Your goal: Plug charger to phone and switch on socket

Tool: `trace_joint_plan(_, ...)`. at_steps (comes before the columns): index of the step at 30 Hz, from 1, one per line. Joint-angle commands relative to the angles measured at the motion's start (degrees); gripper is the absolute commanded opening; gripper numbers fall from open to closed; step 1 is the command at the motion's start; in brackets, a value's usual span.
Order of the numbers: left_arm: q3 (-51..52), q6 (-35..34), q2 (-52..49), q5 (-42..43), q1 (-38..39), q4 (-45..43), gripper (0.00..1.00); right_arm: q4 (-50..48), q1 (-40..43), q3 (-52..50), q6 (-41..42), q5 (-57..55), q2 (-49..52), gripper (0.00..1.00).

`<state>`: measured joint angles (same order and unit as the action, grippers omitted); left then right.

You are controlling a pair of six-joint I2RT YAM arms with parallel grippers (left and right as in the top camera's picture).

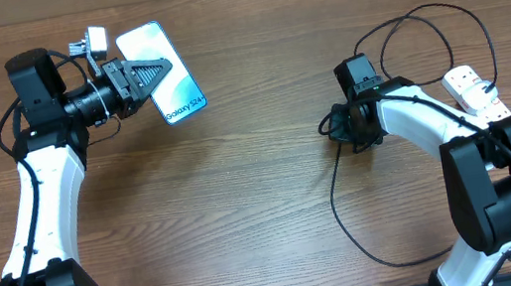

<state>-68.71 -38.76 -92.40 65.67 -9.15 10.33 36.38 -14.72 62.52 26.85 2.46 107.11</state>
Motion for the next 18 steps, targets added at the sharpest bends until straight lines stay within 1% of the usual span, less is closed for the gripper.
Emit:
trace_joint_plan(1, -1.2, 1.5, 0.2, 1.9, -0.6, -0.5, 0.04, -0.7, -0.2, -3.8, -1.9, 2.5, 4.4, 0.04)
trace_joint_plan(2, -1.2, 1.5, 0.2, 2.0, -0.6, -0.5, 0.04, -1.3, -0.1, -3.5, -2.8, 3.8, 4.4, 0.04)
trace_joint_plan(3, -1.2, 1.5, 0.2, 2.3, -0.6, -0.5, 0.04, -2.0, 0.2, -2.7, -6.0, 7.7, 4.2, 0.04)
trace_joint_plan(5, -1.2, 1.5, 0.2, 3.1, -0.6, -0.5, 0.04, -2.3, 1.2, -0.4, -13.7, 18.1, 2.8, 0.04)
trace_joint_plan(7, -1.2, 1.5, 0.2, 4.2, -0.6, -0.5, 0.04, -1.8, 2.4, 1.6, -19.2, 28.1, 0.5, 0.04)
trace_joint_plan(9, -1.2, 1.6, 0.2, 7.1, -0.6, -1.7, 0.04, -1.1, 3.4, 2.7, -24.3, 38.8, -2.5, 0.04)
trace_joint_plan(11, -1.2, 2.7, 0.2, 12.6, -0.6, -5.0, 0.04, 1.8, 3.9, 2.8, -32.6, 56.5, -7.2, 0.04)
trace_joint_plan(12, -1.2, 2.6, 0.2, 14.1, -0.6, -6.4, 0.04, 3.0, 3.9, 2.8, -34.7, 60.0, -8.2, 0.04)
trace_joint_plan(14, -1.2, 2.1, 0.2, 16.9, -0.2, -9.4, 0.04, 8.1, 3.1, 2.8, -43.8, 71.0, -11.1, 0.04)
trace_joint_plan(16, -1.2, 0.1, 0.2, 16.8, 0.6, -10.7, 0.04, 10.8, 1.7, 2.8, -50.1, 77.4, -12.5, 0.04)
trace_joint_plan(18, -1.2, -0.2, 0.2, 16.2, 1.9, -10.9, 0.04, 9.9, -0.4, 2.8, -51.4, 80.4, -12.7, 0.04)
